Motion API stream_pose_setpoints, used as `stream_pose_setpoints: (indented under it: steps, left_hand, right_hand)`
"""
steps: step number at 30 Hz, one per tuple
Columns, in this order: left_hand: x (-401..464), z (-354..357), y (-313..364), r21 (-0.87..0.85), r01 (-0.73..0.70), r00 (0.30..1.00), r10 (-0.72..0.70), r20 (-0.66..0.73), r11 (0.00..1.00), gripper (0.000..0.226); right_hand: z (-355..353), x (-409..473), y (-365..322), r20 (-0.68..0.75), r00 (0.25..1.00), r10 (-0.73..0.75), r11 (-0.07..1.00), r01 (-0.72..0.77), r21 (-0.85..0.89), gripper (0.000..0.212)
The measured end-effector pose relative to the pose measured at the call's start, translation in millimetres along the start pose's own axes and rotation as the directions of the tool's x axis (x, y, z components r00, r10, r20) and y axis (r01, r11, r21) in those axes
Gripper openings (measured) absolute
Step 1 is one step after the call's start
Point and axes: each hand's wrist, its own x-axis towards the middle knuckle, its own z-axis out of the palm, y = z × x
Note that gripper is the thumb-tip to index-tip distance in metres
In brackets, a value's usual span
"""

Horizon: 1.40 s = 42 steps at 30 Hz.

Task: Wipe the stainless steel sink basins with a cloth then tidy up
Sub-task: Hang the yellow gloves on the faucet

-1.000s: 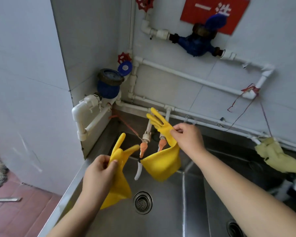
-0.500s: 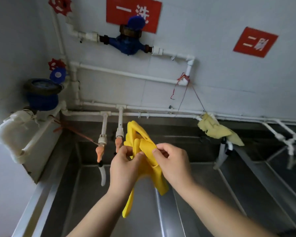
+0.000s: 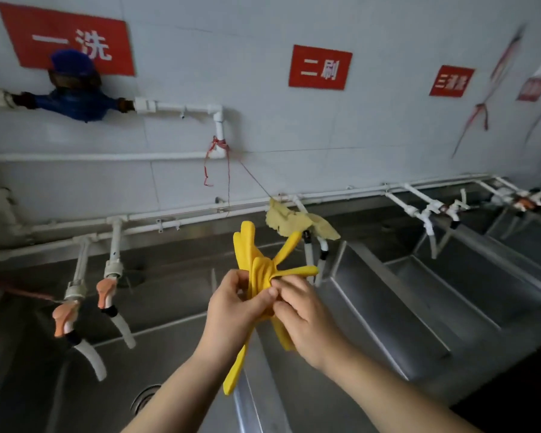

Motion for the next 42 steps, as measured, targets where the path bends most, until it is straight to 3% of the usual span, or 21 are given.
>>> stream_pose_setpoints:
  steps: [2,8,11,13,17,19,23,26,29,33,35,40,42]
  left_hand:
    - [-4.4,41.3,5.2,0.029,-0.034,0.997,0.031,0.073,0.999,0.032]
    - [-27.1,205.7,19.3,0.074,-0.055,0.970,0.036,0.239,0.996,0.039]
    - [-32.2,273.3,19.4,0.144,-0.078,0.954,0.032,0.298,0.986,0.030]
    - [-38.8,327.5,21.0,0.154,-0.076,0.944,0.021,0.329,0.985,0.019]
    - [-49.3,408.8,24.7,0.107,-0.031,0.907,-0.017,0.421,0.994,0.009]
    - [-50.3,439.8,25.1,0.091,-0.059,0.868,0.006,0.497,0.994,0.009]
    - [-45.3,492.6,27.0,0.038,-0.100,0.773,0.053,0.632,0.994,0.011]
    - [-30.8,526.8,27.1,-0.020,-0.100,0.688,0.084,0.721,0.995,0.014]
    - [-8.5,563.7,24.1,-0.061,-0.072,0.620,0.093,0.779,0.996,0.015]
    - [28.0,612.2,19.9,-0.106,0.003,0.610,0.082,0.788,0.994,0.010]
    - [47.6,635.3,17.5,-0.106,0.049,0.632,0.051,0.773,0.993,0.003]
    - [85.5,686.8,-0.2,-0.060,0.111,0.667,-0.030,0.745,0.992,0.013]
    - [92.1,708.6,-9.5,-0.054,0.043,0.739,0.005,0.674,0.998,0.033]
  right_hand:
    - [-35.1,-19.3,28.2,-0.046,0.999,-0.006,1.000,0.006,0.000,0.033]
    - [-158.8,-80.2,137.7,-0.111,0.990,-0.086,0.911,0.033,-0.411,0.033]
    - [-210.6,-104.8,180.3,-0.093,0.990,-0.110,0.855,0.046,-0.517,0.035]
    - [-251.7,-126.9,215.0,-0.127,0.989,-0.083,0.863,0.007,-0.506,0.037]
    - [-327.8,-158.3,271.5,-0.374,0.927,0.035,0.914,-0.181,-0.363,0.035]
    - [-359.9,-167.3,296.7,-0.430,0.889,0.160,0.922,-0.290,-0.256,0.055]
    - [-407.2,-174.5,343.2,-0.297,0.887,0.354,0.906,-0.404,-0.124,0.111]
    - [-432.7,-170.7,372.7,-0.162,0.875,0.456,0.885,-0.466,-0.021,0.123]
    - [-455.2,-164.2,401.7,-0.037,0.855,0.518,0.846,-0.505,0.169,0.112]
    - [-483.3,-145.7,436.8,-0.054,0.839,0.542,0.809,-0.503,0.303,0.061]
    - [-496.1,-132.2,452.3,-0.117,0.815,0.568,0.800,-0.513,0.311,0.046]
    - [-526.4,-100.0,485.1,-0.236,0.814,0.531,0.847,-0.498,0.188,0.018]
    - [-541.8,-89.8,494.9,-0.273,0.832,0.483,0.874,-0.480,0.082,0.013]
